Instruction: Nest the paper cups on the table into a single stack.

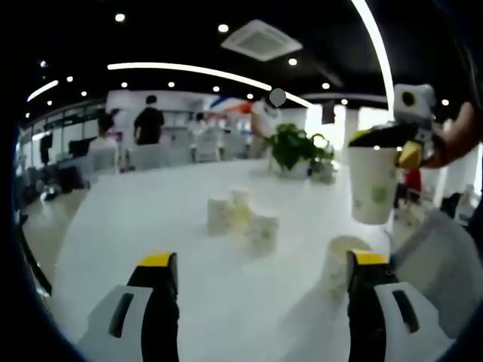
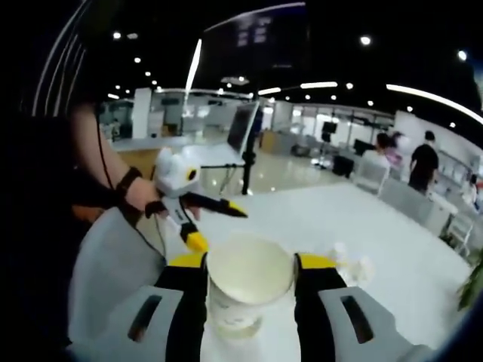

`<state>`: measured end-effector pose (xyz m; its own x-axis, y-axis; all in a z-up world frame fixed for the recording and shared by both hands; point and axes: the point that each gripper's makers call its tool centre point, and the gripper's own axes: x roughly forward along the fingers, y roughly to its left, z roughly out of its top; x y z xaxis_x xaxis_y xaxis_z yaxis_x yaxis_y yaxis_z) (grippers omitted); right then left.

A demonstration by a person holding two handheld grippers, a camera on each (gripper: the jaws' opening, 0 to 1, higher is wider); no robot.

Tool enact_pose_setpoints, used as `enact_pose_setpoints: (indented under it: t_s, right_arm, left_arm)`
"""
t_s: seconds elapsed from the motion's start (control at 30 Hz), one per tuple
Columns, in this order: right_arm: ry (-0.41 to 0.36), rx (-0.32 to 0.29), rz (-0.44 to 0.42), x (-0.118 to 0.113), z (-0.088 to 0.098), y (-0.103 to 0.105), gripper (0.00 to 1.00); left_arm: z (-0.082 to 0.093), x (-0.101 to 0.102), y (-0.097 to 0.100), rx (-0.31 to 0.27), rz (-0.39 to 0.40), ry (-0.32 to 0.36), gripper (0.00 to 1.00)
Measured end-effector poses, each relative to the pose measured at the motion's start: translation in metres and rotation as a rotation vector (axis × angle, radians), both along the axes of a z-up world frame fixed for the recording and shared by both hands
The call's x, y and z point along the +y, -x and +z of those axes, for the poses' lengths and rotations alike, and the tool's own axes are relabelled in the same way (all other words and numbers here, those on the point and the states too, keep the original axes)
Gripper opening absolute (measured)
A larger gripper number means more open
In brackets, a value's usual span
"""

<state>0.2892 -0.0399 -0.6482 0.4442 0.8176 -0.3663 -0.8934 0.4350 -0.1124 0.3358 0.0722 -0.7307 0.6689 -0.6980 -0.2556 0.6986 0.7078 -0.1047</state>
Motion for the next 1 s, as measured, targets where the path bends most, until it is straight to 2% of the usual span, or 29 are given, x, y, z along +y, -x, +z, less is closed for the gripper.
enact_pose_setpoints:
  t_s: [1.0]
  right_arm:
    - [0.016, 0.049, -0.004, 0.006, -0.037, 0.001, 0.42]
  left_arm:
    - [-0.003, 0.003, 0.004, 0.017, 0.001, -0.013, 0.91]
